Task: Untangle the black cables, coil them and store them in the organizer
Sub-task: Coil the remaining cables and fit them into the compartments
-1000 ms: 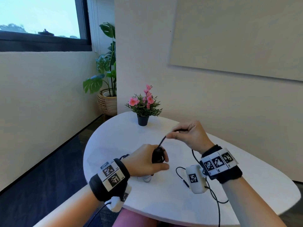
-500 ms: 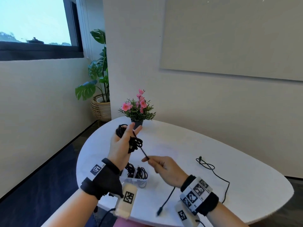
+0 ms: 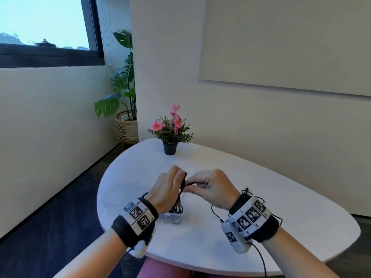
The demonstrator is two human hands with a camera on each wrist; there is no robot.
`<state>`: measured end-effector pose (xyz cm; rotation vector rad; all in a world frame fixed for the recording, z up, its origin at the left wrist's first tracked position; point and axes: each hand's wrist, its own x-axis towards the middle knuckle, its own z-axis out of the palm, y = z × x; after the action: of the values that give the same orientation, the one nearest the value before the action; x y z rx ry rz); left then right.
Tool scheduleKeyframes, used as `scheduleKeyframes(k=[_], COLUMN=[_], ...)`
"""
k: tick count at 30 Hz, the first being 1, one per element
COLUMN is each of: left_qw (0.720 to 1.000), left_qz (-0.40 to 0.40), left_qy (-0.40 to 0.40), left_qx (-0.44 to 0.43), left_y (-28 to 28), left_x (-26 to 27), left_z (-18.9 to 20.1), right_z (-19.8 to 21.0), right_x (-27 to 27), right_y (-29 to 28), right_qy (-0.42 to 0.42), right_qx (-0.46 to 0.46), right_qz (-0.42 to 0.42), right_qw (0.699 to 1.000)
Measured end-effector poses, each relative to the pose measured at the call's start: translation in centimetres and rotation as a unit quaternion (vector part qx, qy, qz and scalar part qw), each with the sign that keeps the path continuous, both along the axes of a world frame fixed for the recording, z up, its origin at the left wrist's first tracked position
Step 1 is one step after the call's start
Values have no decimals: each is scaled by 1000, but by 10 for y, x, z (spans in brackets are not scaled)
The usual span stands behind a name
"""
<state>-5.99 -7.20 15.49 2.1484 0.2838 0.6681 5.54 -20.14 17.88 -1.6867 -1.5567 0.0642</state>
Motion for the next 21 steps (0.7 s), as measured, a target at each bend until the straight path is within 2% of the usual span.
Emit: scheduleKeyframes(k=[4, 5, 7, 8, 10, 13, 17, 21], left_qw=[990, 989, 985, 980, 972, 967, 965, 975], left_qz=[-116, -126, -121, -117, -123, -129, -127, -15], left_qy=[37, 60, 117, 146, 195, 216, 231, 182], left_qx=[-67, -54, 35, 61, 43, 26, 8, 126], left_y=[-2, -2, -3, -4, -7, -6, -7, 0], left_x=[-7, -9, -14, -15, -17, -18, -16, -10], left_z=[3, 4, 7, 8, 11, 12, 8, 3], right_z=[-12, -15, -16, -17, -18, -21, -26, -25], right_x=[4, 3, 2, 3, 2, -3, -6, 5], right_y=[1, 2, 2, 2, 1, 0, 1, -3], right_qy=[121, 151, 183, 180, 144, 76, -54, -61], right_qx=[21, 24, 21, 16, 11, 24, 30, 69], right_qz=[9, 2, -19, -17, 12, 31, 28, 4], right_qw=[992, 988, 983, 983, 989, 996, 998, 996])
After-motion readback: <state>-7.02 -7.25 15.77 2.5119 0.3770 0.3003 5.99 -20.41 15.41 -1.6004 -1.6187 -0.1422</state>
